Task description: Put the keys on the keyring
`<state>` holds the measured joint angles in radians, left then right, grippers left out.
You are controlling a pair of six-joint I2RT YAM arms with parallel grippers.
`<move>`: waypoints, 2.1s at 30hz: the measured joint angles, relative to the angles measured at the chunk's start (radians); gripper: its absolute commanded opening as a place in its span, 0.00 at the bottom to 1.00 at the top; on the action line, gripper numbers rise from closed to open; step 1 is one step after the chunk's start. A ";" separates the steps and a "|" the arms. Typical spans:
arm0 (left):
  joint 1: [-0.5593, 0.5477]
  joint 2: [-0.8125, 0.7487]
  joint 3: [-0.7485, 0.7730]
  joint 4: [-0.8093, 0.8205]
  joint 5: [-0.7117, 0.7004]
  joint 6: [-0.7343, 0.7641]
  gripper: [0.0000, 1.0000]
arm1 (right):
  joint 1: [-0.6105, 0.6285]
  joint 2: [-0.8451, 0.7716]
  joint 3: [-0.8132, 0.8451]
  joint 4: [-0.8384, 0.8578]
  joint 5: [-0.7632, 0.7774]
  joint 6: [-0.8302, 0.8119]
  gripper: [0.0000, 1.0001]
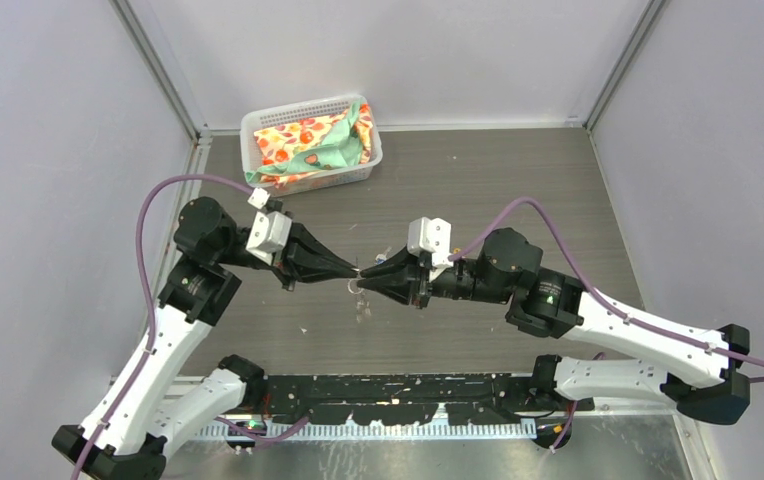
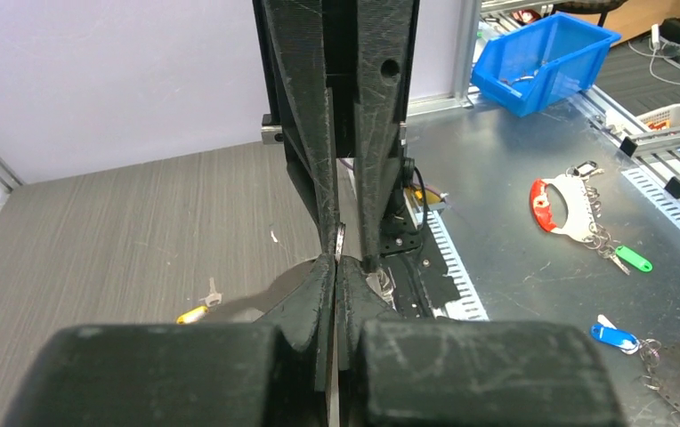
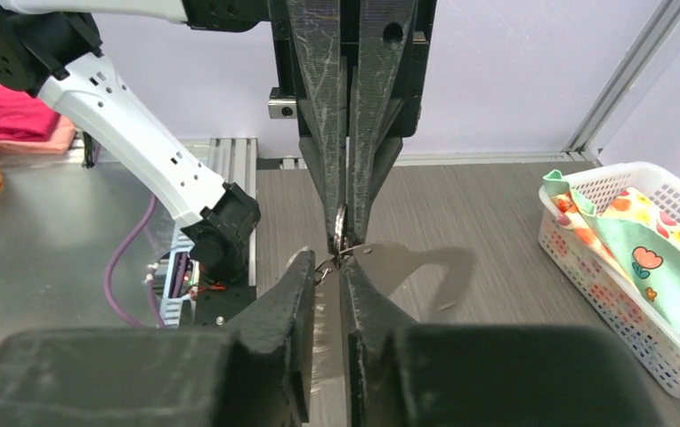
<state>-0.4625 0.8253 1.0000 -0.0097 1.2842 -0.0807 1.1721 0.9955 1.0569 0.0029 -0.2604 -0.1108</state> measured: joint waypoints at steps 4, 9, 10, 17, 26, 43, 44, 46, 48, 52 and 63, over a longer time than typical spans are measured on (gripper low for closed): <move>0.001 -0.003 0.000 0.010 0.000 0.000 0.00 | -0.003 -0.003 0.000 0.003 0.006 0.007 0.01; 0.001 -0.003 0.000 0.013 0.000 0.003 0.00 | -0.002 -0.003 0.000 0.003 0.016 0.015 0.01; 0.001 -0.002 0.000 0.013 0.000 0.005 0.00 | -0.003 -0.003 0.000 0.003 0.016 0.017 0.01; 0.000 -0.003 0.001 -0.028 -0.006 0.035 0.34 | -0.002 0.007 0.037 -0.064 0.056 0.043 0.01; 0.000 0.023 0.195 -0.538 -0.087 0.506 0.27 | -0.002 0.100 0.285 -0.396 0.110 0.064 0.01; -0.010 0.186 0.402 -1.007 -0.070 0.923 0.28 | -0.002 0.236 0.460 -0.711 -0.060 0.016 0.01; -0.014 0.190 0.402 -1.019 -0.068 0.928 0.28 | -0.002 0.236 0.462 -0.710 -0.066 0.013 0.01; -0.024 0.192 0.402 -1.038 -0.062 0.933 0.28 | -0.002 0.236 0.463 -0.708 -0.083 0.006 0.01; -0.034 0.189 0.403 -1.053 -0.056 0.938 0.28 | -0.002 0.241 0.464 -0.708 -0.098 -0.001 0.01; -0.041 0.189 0.408 -1.071 -0.053 0.948 0.26 | -0.002 0.253 0.461 -0.701 -0.117 -0.031 0.01; -0.042 0.188 0.416 -1.091 -0.056 0.937 0.25 | -0.002 0.190 0.368 -0.578 -0.137 -0.117 0.01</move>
<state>-0.5041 1.0134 1.4162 -1.1007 1.2285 0.8558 1.1706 1.1858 1.4250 -0.5755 -0.3973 -0.2283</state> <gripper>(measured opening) 0.255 0.024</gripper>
